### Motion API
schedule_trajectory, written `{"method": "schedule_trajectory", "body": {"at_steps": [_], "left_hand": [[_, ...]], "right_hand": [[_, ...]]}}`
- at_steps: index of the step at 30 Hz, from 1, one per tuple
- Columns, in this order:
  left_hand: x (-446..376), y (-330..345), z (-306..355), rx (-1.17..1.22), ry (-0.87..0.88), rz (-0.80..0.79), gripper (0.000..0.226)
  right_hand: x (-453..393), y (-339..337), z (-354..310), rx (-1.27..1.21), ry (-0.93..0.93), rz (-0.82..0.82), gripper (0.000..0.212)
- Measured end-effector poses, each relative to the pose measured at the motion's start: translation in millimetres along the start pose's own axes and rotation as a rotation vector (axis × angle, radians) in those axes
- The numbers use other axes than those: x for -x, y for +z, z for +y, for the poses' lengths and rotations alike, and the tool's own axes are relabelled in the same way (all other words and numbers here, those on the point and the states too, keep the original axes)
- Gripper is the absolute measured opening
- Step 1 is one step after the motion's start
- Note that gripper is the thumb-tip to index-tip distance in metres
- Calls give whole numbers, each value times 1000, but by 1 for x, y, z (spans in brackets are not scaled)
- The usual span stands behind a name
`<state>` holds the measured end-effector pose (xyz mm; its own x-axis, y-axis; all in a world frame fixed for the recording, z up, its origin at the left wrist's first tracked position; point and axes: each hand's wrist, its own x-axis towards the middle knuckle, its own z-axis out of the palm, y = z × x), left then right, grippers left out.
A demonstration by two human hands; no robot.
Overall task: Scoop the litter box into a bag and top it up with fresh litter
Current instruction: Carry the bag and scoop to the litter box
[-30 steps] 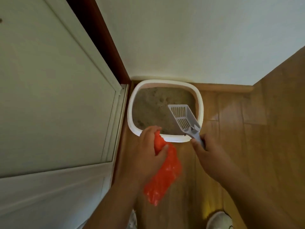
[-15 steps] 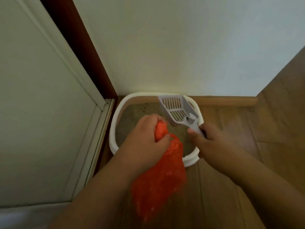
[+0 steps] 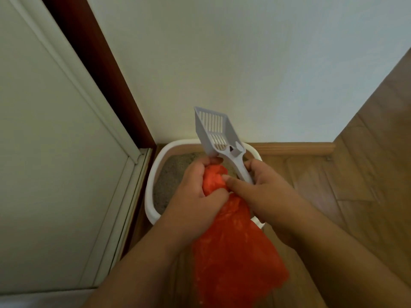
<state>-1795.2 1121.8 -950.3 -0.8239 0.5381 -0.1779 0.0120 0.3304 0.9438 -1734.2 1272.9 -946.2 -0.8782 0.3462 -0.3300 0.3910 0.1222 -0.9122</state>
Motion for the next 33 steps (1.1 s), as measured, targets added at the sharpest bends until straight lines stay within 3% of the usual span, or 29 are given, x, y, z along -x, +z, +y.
{"method": "schedule_trajectory", "body": {"at_steps": [5, 10, 16, 25, 33], "left_hand": [[1, -5, 0, -169, -40, 60, 39], [-5, -12, -5, -344, -13, 167, 30], [-5, -3, -4, -364, 33, 160, 21], [2, -3, 1, -417, 98, 178, 19], [3, 0, 2, -334, 125, 180, 23]], "right_hand": [[3, -6, -3, 111, -27, 58, 33], [2, -22, 3, 490, -74, 156, 39], [-1, -23, 6, 599, -107, 211, 19], [8, -15, -2, 349, -102, 111, 11], [9, -7, -4, 297, -64, 79, 20]]}}
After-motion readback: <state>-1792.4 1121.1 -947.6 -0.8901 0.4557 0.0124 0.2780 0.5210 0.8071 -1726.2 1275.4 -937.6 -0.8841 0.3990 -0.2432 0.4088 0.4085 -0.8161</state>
